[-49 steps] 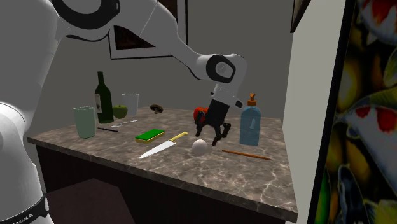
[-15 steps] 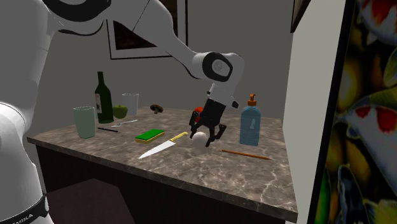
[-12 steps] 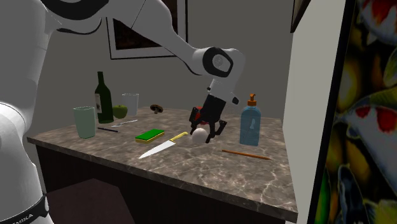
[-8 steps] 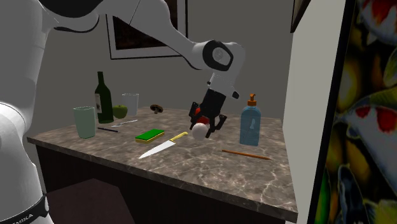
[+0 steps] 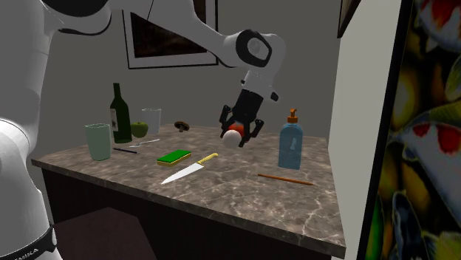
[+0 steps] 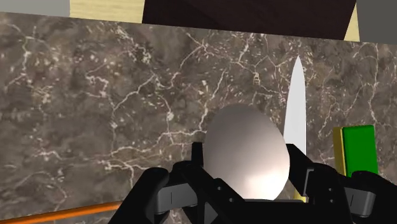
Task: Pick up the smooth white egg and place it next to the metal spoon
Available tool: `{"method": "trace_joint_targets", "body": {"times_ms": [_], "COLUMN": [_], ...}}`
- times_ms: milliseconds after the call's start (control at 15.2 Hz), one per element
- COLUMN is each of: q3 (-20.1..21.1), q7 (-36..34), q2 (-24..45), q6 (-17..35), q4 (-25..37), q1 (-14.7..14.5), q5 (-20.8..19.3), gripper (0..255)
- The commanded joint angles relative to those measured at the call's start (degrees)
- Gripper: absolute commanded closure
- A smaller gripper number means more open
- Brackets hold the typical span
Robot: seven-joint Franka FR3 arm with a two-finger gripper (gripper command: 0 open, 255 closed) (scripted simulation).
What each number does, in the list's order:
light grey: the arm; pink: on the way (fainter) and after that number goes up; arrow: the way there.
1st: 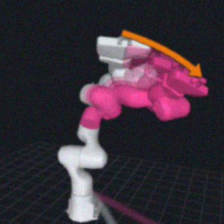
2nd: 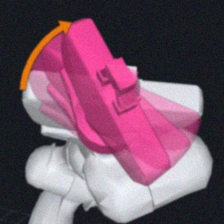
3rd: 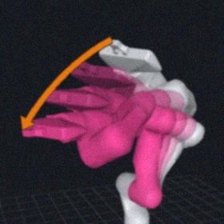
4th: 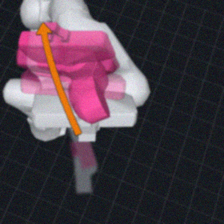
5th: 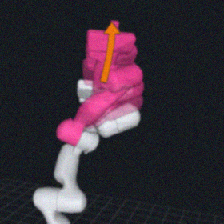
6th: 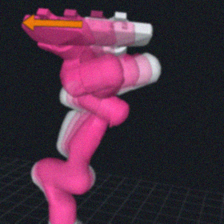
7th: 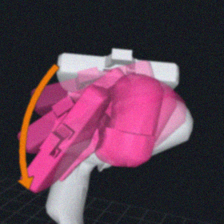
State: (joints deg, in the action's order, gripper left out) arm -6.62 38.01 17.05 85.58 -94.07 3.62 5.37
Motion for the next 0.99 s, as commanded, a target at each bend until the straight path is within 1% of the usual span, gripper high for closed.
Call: {"method": "trace_joint_targets", "body": {"times_ms": [0, 132, 528, 924], "q3": [-0.01, -0.02, 2.76, 6.16], "q7": [-0.12, -0.21, -6.67, -13.38], "q2": [-0.29, -0.53, -8.07, -13.78], "q6": [-1.35, -2.64, 0.90, 3.72], "q4": [1.04, 2.09, -8.33, -15.88], "q1": [0.01, 0.03, -4.16, -8.18], "q5": [-0.03, -0.05, 1.63, 4.15], "gripper": [255, 255, 255, 255]}}
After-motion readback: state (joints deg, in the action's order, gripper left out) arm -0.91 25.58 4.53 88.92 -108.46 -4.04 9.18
